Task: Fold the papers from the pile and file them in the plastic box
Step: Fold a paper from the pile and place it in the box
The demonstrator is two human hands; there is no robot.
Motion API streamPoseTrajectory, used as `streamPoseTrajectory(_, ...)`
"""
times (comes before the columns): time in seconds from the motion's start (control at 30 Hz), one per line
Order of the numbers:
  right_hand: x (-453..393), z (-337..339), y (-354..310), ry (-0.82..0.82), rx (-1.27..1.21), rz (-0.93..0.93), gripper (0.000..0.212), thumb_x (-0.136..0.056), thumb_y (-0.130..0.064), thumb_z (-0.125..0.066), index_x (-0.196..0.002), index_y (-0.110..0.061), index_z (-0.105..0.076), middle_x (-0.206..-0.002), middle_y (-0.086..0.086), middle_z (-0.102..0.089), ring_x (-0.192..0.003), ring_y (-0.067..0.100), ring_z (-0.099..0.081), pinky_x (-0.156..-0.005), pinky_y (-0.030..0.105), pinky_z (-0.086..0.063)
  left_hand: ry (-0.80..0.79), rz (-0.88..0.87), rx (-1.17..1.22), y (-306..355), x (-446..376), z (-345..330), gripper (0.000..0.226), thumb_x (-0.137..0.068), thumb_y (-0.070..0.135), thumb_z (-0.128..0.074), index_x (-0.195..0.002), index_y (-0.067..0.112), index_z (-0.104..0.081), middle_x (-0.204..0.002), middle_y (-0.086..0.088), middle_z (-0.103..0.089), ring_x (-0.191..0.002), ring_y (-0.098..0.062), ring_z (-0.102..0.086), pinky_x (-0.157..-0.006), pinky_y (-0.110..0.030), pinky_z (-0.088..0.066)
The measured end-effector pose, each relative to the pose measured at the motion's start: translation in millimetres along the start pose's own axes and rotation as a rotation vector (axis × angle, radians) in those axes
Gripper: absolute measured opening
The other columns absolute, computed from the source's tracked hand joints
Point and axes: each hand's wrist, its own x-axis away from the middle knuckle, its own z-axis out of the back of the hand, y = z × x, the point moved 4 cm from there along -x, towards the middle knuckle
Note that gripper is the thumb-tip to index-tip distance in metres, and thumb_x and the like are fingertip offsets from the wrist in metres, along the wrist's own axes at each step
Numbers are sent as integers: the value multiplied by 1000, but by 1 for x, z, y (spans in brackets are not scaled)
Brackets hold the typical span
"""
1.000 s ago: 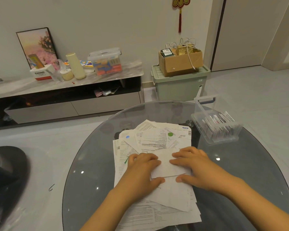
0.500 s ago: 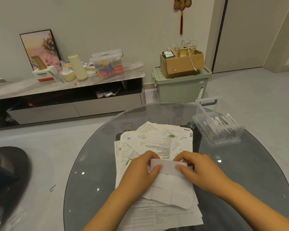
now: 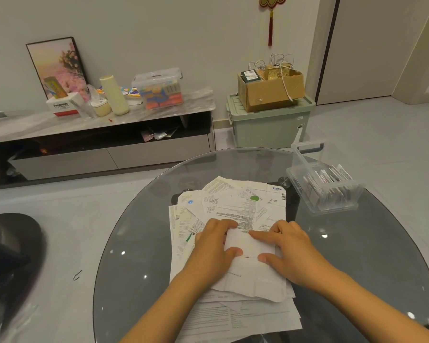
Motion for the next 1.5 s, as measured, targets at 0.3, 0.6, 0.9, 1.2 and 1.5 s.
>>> streamPoseTrajectory(0.3, 4, 8, 7, -94, -100, 15, 50, -91, -29, -57, -138, -38, -40, -110, -12, -41, -109, 8, -33, -92, 17, -29, 23, -14, 10, -6, -1, 9, 45, -83, 17, -69, -118, 37, -49, -102, 17, -38, -98, -9, -45, -94, -26, -41)
streamPoseTrajectory(0.6, 17, 26, 3, -222, -373, -83, 31, -80, -14, -68, -107, -28, -69, -74, -12, -64, -59, -7, -55, -61, 7, -41, 10, -281, -176, 21, 18, 3, 26, -86, 37, -51, -107, 27, -63, -101, 17, -49, -98, -2, -43, -94, -21, -29)
streamPoseTrajectory(0.9, 20, 39, -8, -123, -498, -8, 40, -82, 1, -57, -101, -32, -68, -61, -31, -61, -58, -11, -53, -58, 4, -38, -57, -276, -317, 26, 24, -4, 67, -63, 81, -37, -113, 38, -52, -111, 22, -44, -102, 2, -33, -92, -22, -22)
streamPoseTrajectory(1.2, 5, 14, -6, 112, -485, 109, 37, -81, -25, -70, -109, -46, -58, -98, -15, -54, -89, 2, -50, -76, 10, -39, 102, -253, -159, 28, 16, 0, 18, -92, 39, -51, -81, 25, -51, -73, 17, -45, -75, -6, -43, -66, -15, -30)
streamPoseTrajectory(1.5, -10, -6, -7, 130, -293, 117, 50, -82, -30, -68, -125, -44, -47, -97, -21, -49, -101, 5, -38, -94, 19, -33, 46, -203, -63, 21, 11, 0, 27, -89, 21, -58, -116, 24, -57, -102, 14, -55, -92, -2, -48, -79, -11, -35)
